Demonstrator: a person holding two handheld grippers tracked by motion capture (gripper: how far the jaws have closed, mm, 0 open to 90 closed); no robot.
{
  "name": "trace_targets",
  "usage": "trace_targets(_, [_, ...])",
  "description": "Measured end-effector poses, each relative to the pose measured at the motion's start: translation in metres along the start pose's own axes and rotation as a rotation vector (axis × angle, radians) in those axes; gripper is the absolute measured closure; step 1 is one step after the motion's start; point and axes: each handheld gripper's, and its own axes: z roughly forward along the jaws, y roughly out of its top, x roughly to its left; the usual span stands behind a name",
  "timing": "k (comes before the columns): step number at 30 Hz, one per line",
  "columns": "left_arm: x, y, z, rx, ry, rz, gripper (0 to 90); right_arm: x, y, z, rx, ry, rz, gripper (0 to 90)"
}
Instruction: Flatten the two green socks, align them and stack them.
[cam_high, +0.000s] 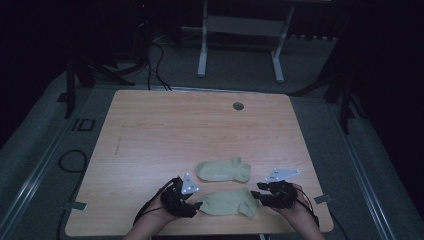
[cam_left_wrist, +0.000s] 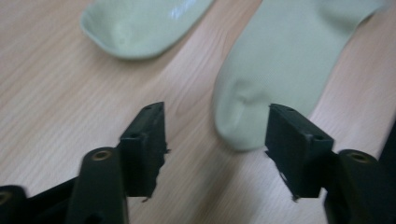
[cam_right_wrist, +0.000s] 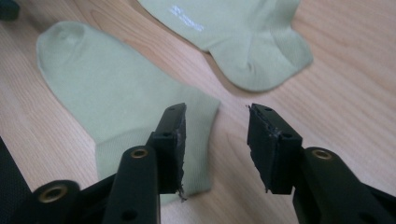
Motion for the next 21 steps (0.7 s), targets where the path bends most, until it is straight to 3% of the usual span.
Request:
trace_targets(7, [0.003, -0.005, 0.01, -0.009, -0.055, -0.052, 46.1, 0.003, -0.011, 0.013, 0.045, 0.018, 0.018, 59.6])
trace_targets(13, [0.002, -0.001, 0.017, 0.001, -0.076, -0.059, 53.7, 0.009, -0.016, 0.022, 0.07, 0.015, 0.002, 59.8])
trace_targets(17, [-0.004, -0.001, 0.022, 0.034, -0.076, -0.038, 53.7, 0.013, -0.018, 0.022, 0.066, -0.003, -0.029, 67.6])
trace_targets(21, [-0.008, -0.002, 0.023, 0.018, -0.055, -0.021, 57.1, 0.017, -0.018, 0.022, 0.064, -0.004, -0.052, 75.6])
